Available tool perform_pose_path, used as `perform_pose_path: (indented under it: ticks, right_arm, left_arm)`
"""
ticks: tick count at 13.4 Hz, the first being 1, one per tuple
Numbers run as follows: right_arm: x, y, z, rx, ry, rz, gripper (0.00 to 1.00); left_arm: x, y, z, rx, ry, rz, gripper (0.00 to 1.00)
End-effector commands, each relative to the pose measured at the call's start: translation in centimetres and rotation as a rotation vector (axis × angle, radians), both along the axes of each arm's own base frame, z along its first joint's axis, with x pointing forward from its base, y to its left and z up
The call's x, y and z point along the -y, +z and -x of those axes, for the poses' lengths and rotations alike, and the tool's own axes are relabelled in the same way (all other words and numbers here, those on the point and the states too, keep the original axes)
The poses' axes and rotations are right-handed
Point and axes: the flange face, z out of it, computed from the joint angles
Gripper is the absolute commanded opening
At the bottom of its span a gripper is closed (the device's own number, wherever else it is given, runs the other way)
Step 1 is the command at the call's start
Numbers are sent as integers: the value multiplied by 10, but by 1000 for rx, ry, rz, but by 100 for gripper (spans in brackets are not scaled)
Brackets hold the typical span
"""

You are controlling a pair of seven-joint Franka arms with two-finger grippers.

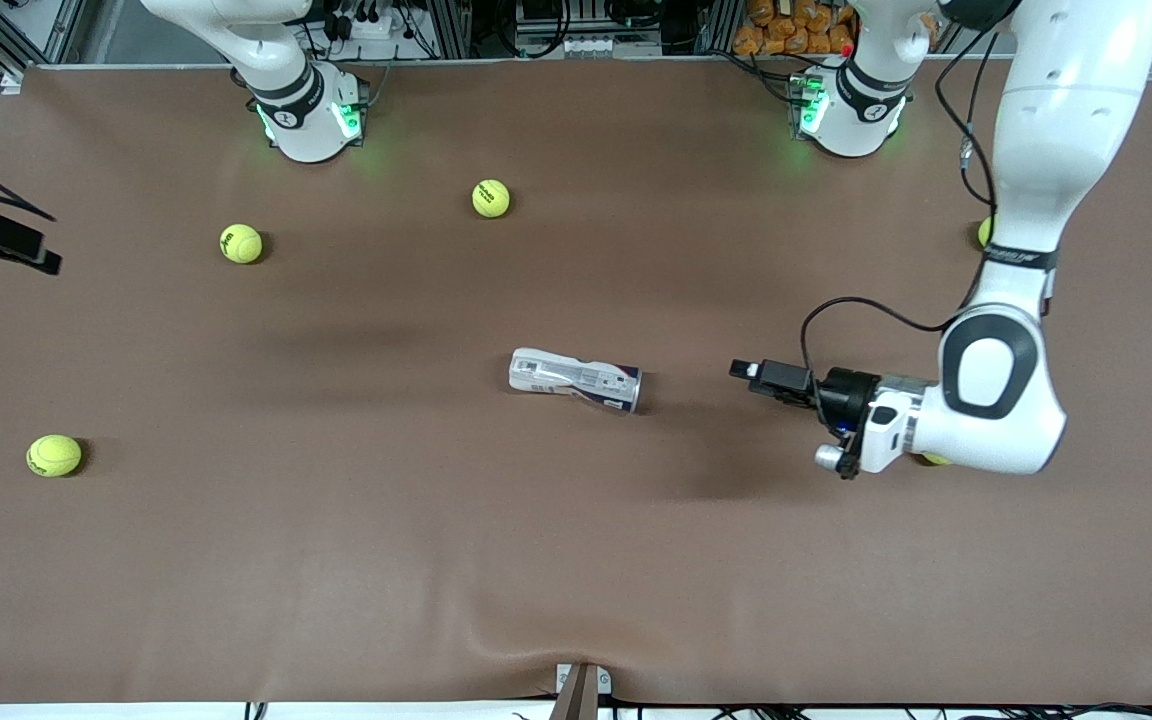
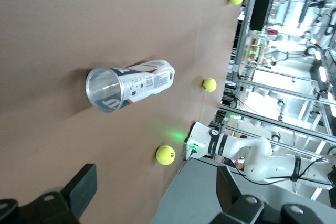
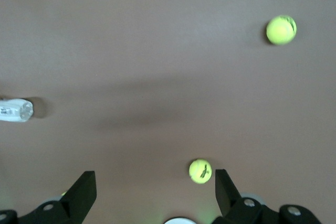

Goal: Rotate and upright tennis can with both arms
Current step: 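Reach the left gripper to the can's open end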

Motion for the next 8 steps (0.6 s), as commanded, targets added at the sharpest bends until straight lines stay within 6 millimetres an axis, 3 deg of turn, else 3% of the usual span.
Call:
perform_pose_path:
  ticks: [1,4,8]
  right_arm:
    - [-3,25,9,26,-54,3,100]
    - [-2,38,17,42,-28,29,100]
    - [-6,37,16,38,6,55,100]
  left_arm:
    - [10,-16,-3,47,-6,40,100]
    - [16,-68,0,85,13,133,100]
    - [57,-117,12,117,50,179,100]
